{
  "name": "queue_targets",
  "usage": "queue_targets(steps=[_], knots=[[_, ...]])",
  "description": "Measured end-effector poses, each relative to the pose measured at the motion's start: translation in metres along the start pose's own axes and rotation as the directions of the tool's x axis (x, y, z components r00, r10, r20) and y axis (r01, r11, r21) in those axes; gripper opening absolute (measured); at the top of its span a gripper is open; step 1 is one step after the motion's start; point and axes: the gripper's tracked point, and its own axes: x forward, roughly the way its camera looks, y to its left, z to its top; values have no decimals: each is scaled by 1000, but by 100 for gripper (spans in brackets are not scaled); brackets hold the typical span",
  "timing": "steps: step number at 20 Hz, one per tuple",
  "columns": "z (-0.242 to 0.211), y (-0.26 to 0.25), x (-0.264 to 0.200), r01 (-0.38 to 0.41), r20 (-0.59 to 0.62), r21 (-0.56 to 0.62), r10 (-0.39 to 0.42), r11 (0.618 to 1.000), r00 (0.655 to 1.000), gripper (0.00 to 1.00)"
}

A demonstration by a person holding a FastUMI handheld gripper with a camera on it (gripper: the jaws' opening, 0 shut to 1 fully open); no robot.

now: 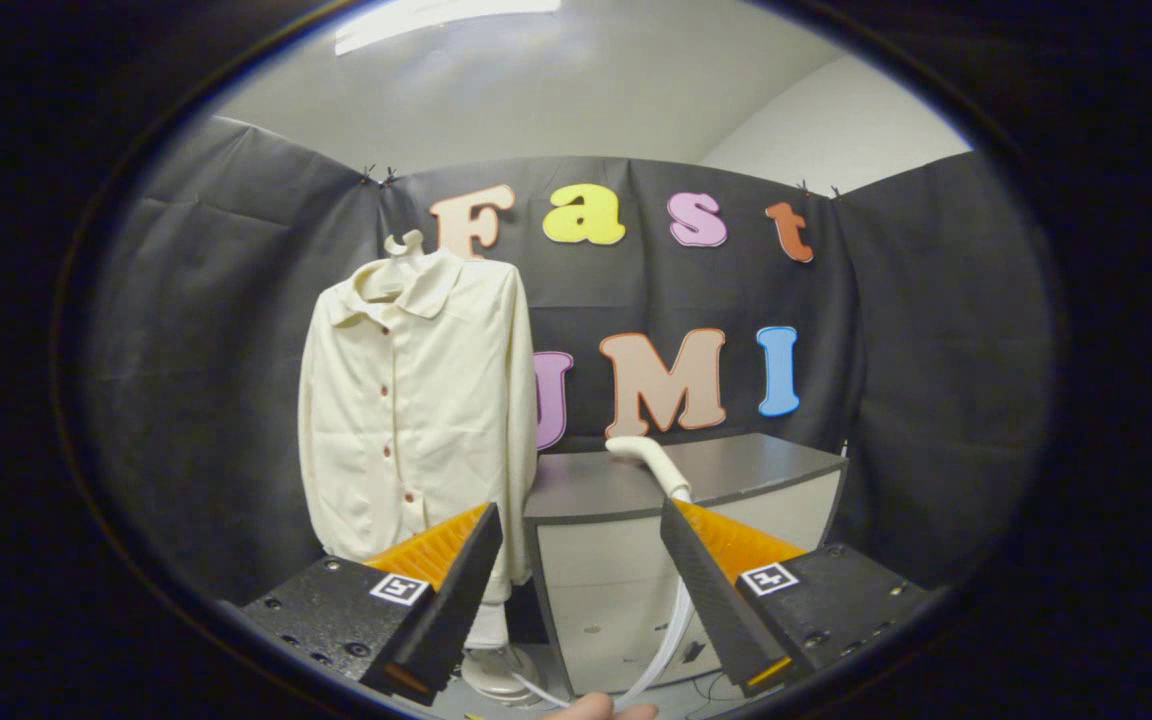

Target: Iron the clothes twice with a garment steamer, once on the left side and once on the right side.

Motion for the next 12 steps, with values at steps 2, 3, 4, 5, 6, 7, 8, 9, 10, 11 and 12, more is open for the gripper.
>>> queue_targets(steps=[2, 3, 4, 5, 6, 7, 8, 9, 10, 11, 12], knots=[[-5, -12, 38, 9, -23, -17, -10, 1000, 1000, 98], [-7, -16, 56, 5, -36, -15, -6, 1000, 999, 98], [-8, -19, 74, 1, -47, -15, -2, 1000, 999, 98], [-9, -25, 93, 1, -57, -20, -3, 1000, 998, 98], [-12, -31, 111, 6, -73, -22, -8, 1000, 997, 98], [-17, -39, 129, 16, -95, -26, -18, 1000, 995, 97], [-22, -45, 146, 25, -120, -33, -29, 999, 992, 97], [-30, -51, 164, 30, -150, -42, -36, 999, 988, 97], [-37, -58, 180, 40, -182, -49, -48, 998, 982, 97], [-46, -63, 196, 35, -224, -56, -47, 998, 974, 98], [-51, -68, 211, 39, -252, -60, -53, 997, 966, 98]])
